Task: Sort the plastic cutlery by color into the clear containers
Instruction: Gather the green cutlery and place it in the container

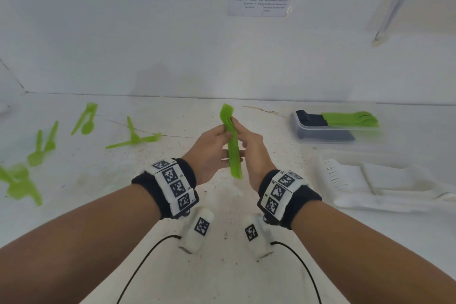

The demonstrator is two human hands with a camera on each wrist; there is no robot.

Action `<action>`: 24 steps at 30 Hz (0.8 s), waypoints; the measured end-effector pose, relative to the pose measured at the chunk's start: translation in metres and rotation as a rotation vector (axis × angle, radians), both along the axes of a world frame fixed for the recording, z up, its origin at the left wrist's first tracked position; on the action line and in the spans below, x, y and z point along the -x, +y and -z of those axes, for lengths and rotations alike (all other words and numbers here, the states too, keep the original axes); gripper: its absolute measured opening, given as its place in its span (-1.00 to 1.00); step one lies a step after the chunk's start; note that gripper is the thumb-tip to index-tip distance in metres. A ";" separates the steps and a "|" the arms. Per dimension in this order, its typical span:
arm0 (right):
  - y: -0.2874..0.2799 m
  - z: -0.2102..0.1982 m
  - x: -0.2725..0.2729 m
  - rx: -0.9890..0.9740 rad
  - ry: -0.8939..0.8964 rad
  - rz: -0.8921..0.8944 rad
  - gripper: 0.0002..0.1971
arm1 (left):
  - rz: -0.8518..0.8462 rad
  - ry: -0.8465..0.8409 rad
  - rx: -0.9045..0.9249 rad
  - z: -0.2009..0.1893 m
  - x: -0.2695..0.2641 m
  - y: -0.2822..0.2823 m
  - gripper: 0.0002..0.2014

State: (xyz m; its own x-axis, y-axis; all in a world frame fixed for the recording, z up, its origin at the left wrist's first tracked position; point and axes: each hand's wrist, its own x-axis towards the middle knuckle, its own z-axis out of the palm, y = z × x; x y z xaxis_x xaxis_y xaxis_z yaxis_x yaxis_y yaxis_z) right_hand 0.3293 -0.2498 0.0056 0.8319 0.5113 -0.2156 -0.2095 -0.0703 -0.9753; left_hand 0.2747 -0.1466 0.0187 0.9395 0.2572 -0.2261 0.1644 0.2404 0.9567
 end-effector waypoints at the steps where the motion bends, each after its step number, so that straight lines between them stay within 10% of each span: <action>1: -0.002 -0.001 0.000 -0.020 -0.001 0.013 -0.33 | 0.016 0.002 -0.003 0.000 0.001 0.002 -0.70; 15: -0.006 0.000 0.002 -0.039 -0.054 -0.064 -0.40 | -0.021 0.137 -0.006 -0.005 0.002 0.014 -0.76; 19: -0.010 0.006 -0.018 0.252 -0.695 0.034 -0.44 | 0.157 0.293 -0.480 -0.012 0.004 0.028 -0.78; 24: -0.019 -0.002 -0.040 0.625 -1.213 -0.391 -0.70 | 0.506 0.348 -0.804 -0.029 0.004 0.038 -0.83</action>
State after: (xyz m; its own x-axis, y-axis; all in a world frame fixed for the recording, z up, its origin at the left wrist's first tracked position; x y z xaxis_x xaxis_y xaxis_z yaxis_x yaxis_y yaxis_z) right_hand 0.3696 -0.2684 0.0075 0.4909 0.8357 0.2460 0.8549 -0.4077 -0.3209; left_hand 0.2710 -0.1085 0.0476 0.8956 0.0438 -0.4428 0.3688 -0.6297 0.6837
